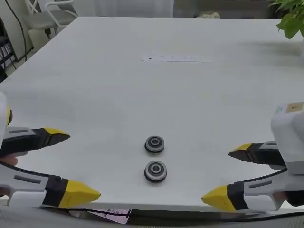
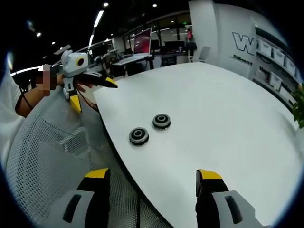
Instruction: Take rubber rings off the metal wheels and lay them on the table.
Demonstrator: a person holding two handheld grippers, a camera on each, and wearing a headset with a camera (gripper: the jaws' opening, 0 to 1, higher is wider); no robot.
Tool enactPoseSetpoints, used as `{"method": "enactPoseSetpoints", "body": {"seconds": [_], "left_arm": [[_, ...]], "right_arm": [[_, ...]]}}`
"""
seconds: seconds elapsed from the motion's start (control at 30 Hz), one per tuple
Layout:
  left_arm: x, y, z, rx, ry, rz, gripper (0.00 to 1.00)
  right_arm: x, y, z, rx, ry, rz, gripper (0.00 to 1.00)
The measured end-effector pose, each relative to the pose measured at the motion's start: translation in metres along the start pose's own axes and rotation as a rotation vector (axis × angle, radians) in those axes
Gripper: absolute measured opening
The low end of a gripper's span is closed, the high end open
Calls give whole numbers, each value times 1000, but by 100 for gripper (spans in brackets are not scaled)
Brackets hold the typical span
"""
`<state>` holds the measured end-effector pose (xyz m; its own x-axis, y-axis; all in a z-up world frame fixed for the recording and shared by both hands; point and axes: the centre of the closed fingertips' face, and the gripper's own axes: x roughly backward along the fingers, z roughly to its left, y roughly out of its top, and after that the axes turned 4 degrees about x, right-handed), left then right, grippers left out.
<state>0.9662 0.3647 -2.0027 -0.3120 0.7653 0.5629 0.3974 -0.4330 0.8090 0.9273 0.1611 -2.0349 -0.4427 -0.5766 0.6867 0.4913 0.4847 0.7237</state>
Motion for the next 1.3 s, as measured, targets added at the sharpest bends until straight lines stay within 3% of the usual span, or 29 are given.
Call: {"method": "enactPoseSetpoints", "body": {"seconds": [0.57,0.87,1.03,1.23,1.3], "left_arm": [[-1,-3,-1,3,-3,13,89],[-2,-8,0,-18,10,47,88],[1,-5,-1,0,16,19,88],[4,-4,-5,-10,37,19,90],[6,1,-5,-20,53,-8,89]], "right_arm": [[0,-1,1,6,-1,9,71],[1,-1,2,4,-8,8,71],[1,-2,4,9,-4,15,71],[2,-3,10,11,15,14,72],[2,-2,13,19,26,10,72]]}}
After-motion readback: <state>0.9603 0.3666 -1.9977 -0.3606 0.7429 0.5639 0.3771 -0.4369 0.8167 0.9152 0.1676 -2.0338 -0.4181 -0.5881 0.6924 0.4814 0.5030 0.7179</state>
